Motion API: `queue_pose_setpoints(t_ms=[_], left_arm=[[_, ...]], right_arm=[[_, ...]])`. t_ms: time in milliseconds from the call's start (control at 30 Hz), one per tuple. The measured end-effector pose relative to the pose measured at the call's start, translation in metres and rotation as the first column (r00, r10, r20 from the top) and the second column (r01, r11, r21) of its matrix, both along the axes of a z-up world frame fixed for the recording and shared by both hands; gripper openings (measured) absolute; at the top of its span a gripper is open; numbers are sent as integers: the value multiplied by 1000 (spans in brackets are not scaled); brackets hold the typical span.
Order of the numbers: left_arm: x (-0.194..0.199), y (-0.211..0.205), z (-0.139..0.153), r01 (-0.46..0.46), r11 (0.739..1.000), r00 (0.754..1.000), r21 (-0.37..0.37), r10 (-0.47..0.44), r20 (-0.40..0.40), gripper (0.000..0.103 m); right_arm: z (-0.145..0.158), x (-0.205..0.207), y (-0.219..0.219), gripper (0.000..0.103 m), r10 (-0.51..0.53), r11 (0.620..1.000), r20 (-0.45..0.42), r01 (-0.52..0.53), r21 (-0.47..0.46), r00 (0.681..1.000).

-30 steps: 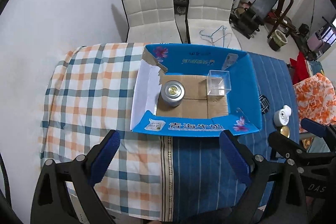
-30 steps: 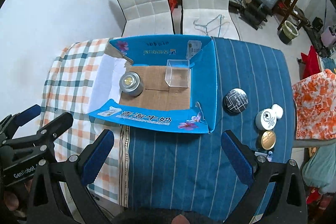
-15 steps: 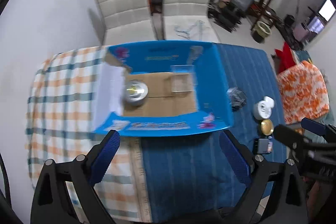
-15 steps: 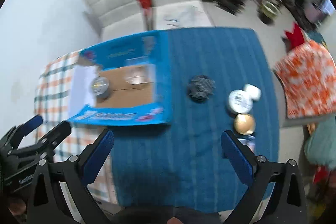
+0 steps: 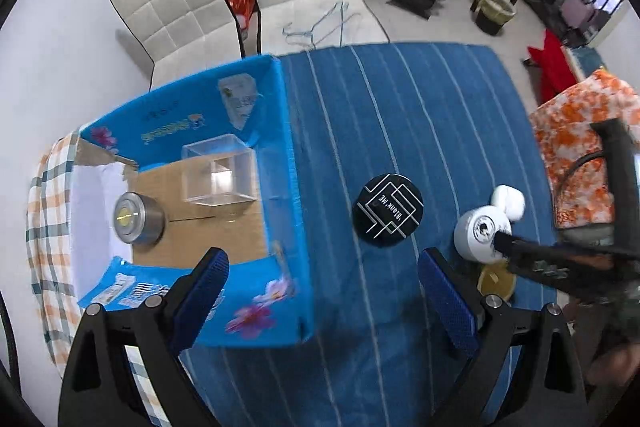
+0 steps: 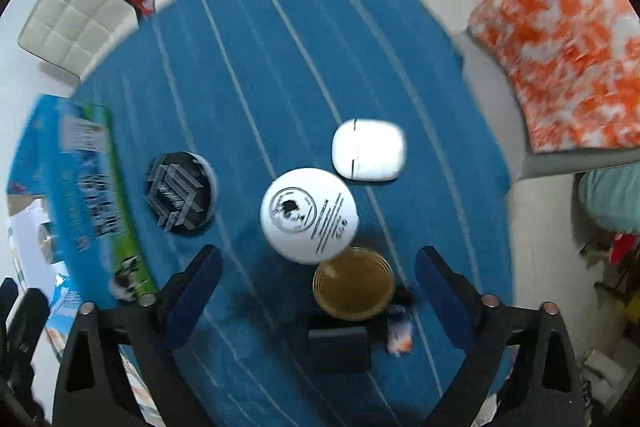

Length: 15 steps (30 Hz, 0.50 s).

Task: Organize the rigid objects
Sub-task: 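Grasp the black round tin with the left tool while the right tool grasps the white round jar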

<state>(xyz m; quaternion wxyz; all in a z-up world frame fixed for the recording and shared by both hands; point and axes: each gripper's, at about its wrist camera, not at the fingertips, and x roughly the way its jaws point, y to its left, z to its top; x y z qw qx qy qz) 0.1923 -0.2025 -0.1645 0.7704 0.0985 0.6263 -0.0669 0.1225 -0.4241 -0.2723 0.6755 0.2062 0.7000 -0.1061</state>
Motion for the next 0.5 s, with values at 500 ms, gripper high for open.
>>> queue_pose_setpoints(t_ms=[500], left_arm=[[14, -57, -37, 1, 999, 1000, 48, 0, -20, 97]], right_arm=[[-33, 1, -27, 70, 74, 997, -25, -73, 38, 997]])
